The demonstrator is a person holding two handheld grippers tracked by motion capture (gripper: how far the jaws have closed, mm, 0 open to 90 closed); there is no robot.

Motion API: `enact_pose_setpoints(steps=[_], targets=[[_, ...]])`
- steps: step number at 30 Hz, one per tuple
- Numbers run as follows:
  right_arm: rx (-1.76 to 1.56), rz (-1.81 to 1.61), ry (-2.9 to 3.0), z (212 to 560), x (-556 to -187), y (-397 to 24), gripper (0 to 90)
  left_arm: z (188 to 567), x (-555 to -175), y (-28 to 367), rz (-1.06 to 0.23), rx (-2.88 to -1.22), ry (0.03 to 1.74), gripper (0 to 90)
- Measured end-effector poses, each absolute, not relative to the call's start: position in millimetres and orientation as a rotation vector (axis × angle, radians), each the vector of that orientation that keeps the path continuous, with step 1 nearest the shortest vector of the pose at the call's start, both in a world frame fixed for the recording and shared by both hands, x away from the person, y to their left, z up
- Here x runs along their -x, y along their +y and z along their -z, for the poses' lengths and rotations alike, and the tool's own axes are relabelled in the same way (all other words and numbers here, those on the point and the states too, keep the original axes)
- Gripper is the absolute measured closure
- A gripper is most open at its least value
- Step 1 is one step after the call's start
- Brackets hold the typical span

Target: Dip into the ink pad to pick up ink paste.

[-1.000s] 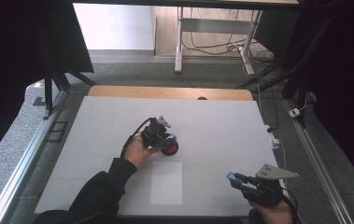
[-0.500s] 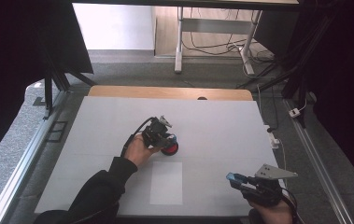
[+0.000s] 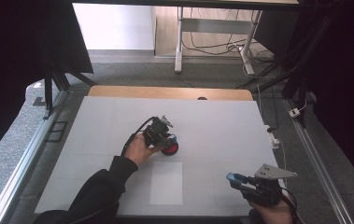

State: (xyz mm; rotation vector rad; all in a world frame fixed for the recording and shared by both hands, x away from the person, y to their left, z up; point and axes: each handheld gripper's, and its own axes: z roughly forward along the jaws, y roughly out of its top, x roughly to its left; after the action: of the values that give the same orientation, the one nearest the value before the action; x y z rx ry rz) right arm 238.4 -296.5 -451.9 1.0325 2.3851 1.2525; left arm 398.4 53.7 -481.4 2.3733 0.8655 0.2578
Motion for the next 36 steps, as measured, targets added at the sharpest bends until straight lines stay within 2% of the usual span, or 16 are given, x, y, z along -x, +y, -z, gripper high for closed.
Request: enact_pose_setpoints(steps=[4, 13, 22, 36], targets=[[-1.028, -1.254, 2.384, 452.0, -238.5, -296.1, 68.3, 481.5, -392.8, 48.4, -0.323, -2.392, 0.838, 70.8], [-1.033, -1.257, 2.378, 451.7, -239.0, -297.0, 68.2, 483.6, -400.7, 64.4, -0.212, -2.301, 0.861, 70.5], [-1.04, -1.267, 2.372, 451.8, -239.1, -297.5, 68.2, 463.6, -400.2, 84.4, -0.085, -2.154, 0.896, 70.4], [-1.041, -1.267, 2.374, 451.5, -239.2, -298.1, 68.2, 477.4, -402.4, 82.1, -0.063, -2.19, 0.917, 70.4]])
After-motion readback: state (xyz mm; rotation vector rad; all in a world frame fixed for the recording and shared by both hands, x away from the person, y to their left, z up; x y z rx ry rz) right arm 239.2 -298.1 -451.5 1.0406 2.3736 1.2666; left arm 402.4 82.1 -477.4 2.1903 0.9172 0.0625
